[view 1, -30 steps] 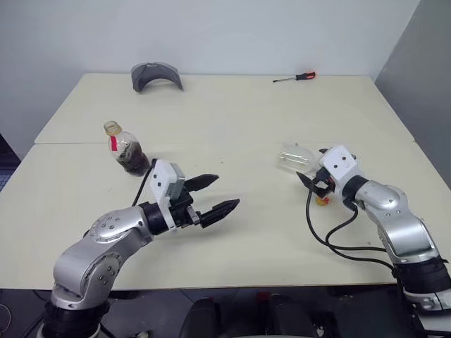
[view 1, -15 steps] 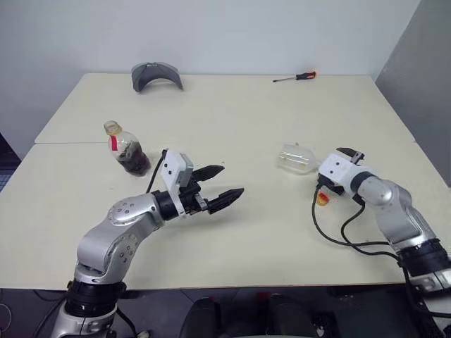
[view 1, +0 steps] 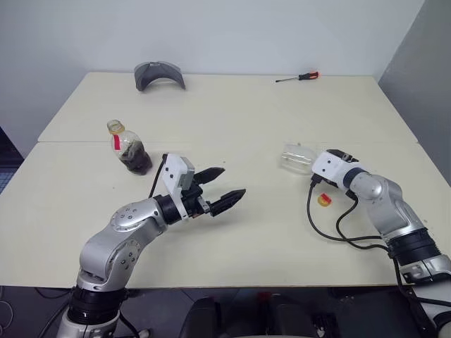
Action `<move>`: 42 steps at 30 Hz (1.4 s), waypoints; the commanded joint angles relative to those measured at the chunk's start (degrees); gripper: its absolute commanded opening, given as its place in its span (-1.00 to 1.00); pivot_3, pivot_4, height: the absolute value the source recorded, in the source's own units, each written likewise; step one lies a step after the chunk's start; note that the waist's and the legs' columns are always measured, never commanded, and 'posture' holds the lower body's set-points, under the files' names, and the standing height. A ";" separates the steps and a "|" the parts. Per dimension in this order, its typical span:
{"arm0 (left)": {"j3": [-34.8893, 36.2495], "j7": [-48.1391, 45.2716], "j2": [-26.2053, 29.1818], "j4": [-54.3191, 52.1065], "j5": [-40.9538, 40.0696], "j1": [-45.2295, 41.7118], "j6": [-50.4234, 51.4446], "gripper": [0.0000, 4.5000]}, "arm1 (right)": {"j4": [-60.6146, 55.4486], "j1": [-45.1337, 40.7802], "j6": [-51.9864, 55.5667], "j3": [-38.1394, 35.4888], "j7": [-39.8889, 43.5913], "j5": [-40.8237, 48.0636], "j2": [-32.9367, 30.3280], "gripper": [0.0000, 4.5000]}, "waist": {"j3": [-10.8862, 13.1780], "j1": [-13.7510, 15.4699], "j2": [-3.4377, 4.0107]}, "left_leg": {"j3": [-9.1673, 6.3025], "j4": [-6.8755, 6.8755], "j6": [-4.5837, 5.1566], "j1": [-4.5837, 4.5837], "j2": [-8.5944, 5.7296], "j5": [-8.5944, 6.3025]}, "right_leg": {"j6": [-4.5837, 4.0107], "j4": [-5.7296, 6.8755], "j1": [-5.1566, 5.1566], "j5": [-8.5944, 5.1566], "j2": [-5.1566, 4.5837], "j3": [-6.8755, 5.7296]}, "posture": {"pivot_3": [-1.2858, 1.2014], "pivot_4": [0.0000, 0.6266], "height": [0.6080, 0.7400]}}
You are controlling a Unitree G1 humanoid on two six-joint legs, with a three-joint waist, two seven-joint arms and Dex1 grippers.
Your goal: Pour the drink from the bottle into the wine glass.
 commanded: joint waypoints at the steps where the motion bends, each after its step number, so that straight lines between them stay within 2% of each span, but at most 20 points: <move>1: 1.24 0.36 0.07 -2.19 -0.61 -0.20 -0.26 1.00 | 0.56 -2.28 -1.87 -0.18 -0.48 -2.15 -1.36 -0.35 | 0.00 0.00 0.00 | 0.00 0.00 0.00 0.00 0.00 0.00 | 0.00 0.00 0.00 0.00 0.00 0.00 | 0.03 -0.52 1.00; 4: 1.29 0.39 0.03 -1.87 -0.60 -0.48 -0.28 1.00 | 1.03 -2.71 -2.84 0.12 -1.03 -3.73 -1.43 -0.82 | 0.00 -0.01 0.00 | 0.00 0.00 0.00 0.00 0.00 0.00 | 0.00 0.00 0.00 0.00 0.00 -0.01 | 0.03 -0.52 1.00; 5: 1.35 0.44 0.02 -1.83 -0.67 -0.60 -0.21 1.00 | 1.10 -2.74 -3.08 0.29 -1.08 -4.30 -1.55 -0.92 | 0.00 -0.01 0.00 | 0.01 0.00 0.00 0.00 0.00 0.00 | 0.00 0.00 0.00 0.00 0.00 0.01 | 0.03 -0.52 1.00; 13: 1.65 0.54 0.47 -2.45 -1.50 -0.26 0.64 1.00 | 0.79 -3.87 -5.41 -0.94 -3.85 -5.38 0.03 -0.93 | 0.00 -0.01 0.00 | 0.01 0.00 -0.01 0.00 0.00 0.01 | 0.00 0.00 0.00 0.00 0.00 0.00 | 0.03 -0.52 1.00; 16: 3.26 1.38 0.83 -4.48 -4.31 1.77 3.13 1.00 | -1.40 -6.25 -6.36 -3.97 -4.42 1.12 6.29 -0.93 | 0.01 -1.02 0.01 | 0.02 0.00 -0.02 0.02 0.05 0.01 | 0.00 0.01 -0.02 0.00 0.03 0.03 | 0.03 -0.52 1.00; 18: 4.34 1.69 1.49 -6.45 -5.63 3.79 4.29 1.00 | -2.52 -7.14 -5.72 -6.92 -3.21 8.73 12.72 -0.93 | 0.02 -1.53 0.03 | 0.01 -0.02 -0.03 0.02 0.08 0.01 | 0.00 0.04 -0.02 0.00 0.05 0.01 | 0.03 -0.52 1.00; 21: 6.97 2.42 2.86 -9.93 -7.83 8.18 5.91 1.00 | -5.54 -7.89 1.32 -11.00 0.25 21.93 23.73 -0.93 | 0.02 -1.74 0.04 | -0.01 -0.04 -0.03 0.04 0.17 0.02 | -0.01 0.04 -0.02 0.00 0.12 0.02 | 0.03 -0.52 1.00; 26: 10.53 4.88 3.72 -13.88 -9.80 13.72 6.35 1.00 | -6.29 -9.83 9.77 -13.09 0.30 31.34 33.76 -0.93 | 0.03 -1.03 0.06 | -0.04 -0.03 0.00 -0.01 0.07 0.00 | -0.01 0.03 0.00 0.00 -0.03 -0.06 | 0.03 -0.52 1.00; 29: 12.01 7.97 2.76 -17.90 -10.33 18.20 5.75 1.00 | -2.13 -12.14 9.32 -13.32 -1.20 33.53 38.65 -0.93 | 0.03 -0.60 0.06 | -0.08 0.01 0.08 -0.03 0.00 -0.04 | -0.01 0.02 0.01 0.01 -0.08 -0.08 | 0.03 -0.52 1.00; 35: 14.64 14.84 -0.73 -23.86 -10.36 26.87 3.86 1.00 | 9.79 -15.73 0.84 -12.47 -1.16 33.90 44.87 -0.93 | 0.03 -1.24 0.06 | -0.08 -0.06 0.09 0.01 0.01 -0.05 | -0.01 0.03 0.00 0.00 -0.06 -0.08 | 0.03 -0.52 1.00; 39: 16.65 16.81 -2.80 -25.75 -7.84 33.84 0.89 1.00 | 18.03 -17.09 -6.36 -13.58 -0.37 34.83 48.23 -0.93 | 0.04 -1.40 0.07 | -0.06 -0.10 0.11 0.03 0.04 -0.06 | -0.02 0.03 -0.01 0.00 -0.03 -0.07 | 0.03 -0.52 1.00; 42: 15.61 17.78 -4.92 -23.77 -4.27 36.00 -2.63 1.00 | 24.79 -17.06 -12.49 -12.11 -0.38 33.05 49.09 -0.93 | 0.03 -1.27 0.06 | -0.05 -0.08 0.11 0.02 0.01 -0.07 | -0.02 0.00 0.00 0.00 -0.06 -0.06 | 0.03 -0.52 1.00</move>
